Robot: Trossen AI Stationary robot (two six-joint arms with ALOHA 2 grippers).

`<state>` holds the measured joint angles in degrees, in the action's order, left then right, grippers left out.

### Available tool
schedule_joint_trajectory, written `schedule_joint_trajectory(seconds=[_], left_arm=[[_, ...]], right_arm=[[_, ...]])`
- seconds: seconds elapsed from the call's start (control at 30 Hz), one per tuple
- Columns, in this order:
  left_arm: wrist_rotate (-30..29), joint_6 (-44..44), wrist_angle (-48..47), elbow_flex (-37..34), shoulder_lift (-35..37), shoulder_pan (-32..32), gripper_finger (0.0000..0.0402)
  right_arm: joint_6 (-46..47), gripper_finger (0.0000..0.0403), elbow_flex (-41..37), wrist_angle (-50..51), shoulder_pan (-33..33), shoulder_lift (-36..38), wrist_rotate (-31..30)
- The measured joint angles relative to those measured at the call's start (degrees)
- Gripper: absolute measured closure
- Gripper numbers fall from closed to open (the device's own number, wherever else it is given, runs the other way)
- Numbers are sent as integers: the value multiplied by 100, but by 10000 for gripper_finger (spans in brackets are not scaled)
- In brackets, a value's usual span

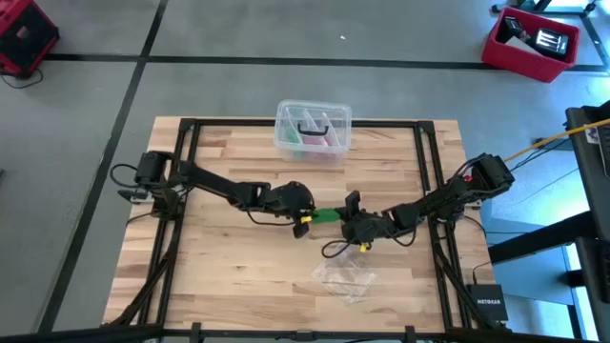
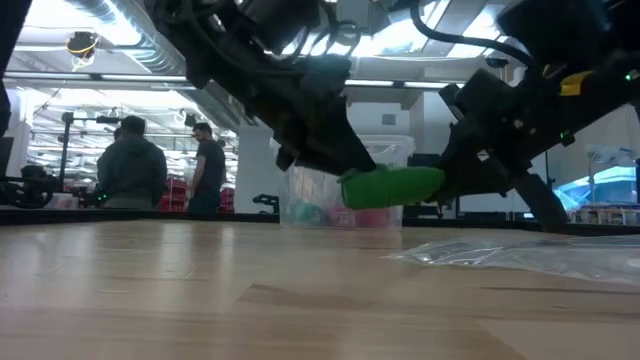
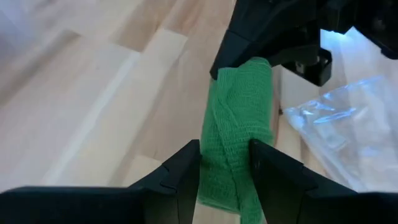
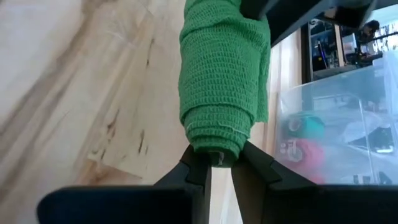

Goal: Roll bandage
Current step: Roll the green bandage

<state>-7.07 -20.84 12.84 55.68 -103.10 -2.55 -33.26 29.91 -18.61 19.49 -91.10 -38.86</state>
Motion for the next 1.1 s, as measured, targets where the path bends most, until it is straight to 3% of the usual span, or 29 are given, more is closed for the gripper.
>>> schedule_joint_trajectory(seconds=[0.23,0.47,0.63,0.87,1.1], left_arm=[[1036,-146,25,2,-31,306,270],[1176,-100,166,0,-109,379,270],[1142,188,178,2,-177,322,289],[781,674,121,2,-198,173,389],[144,1058,92,2,-198,-13,398]], right_arm=[[27,353,0,20,0,1,136],[119,351,0,20,-2,1,436],[459,346,0,63,-35,1,717],[1414,322,7,251,-125,3,1107],[2596,300,16,563,-116,29,1482]])
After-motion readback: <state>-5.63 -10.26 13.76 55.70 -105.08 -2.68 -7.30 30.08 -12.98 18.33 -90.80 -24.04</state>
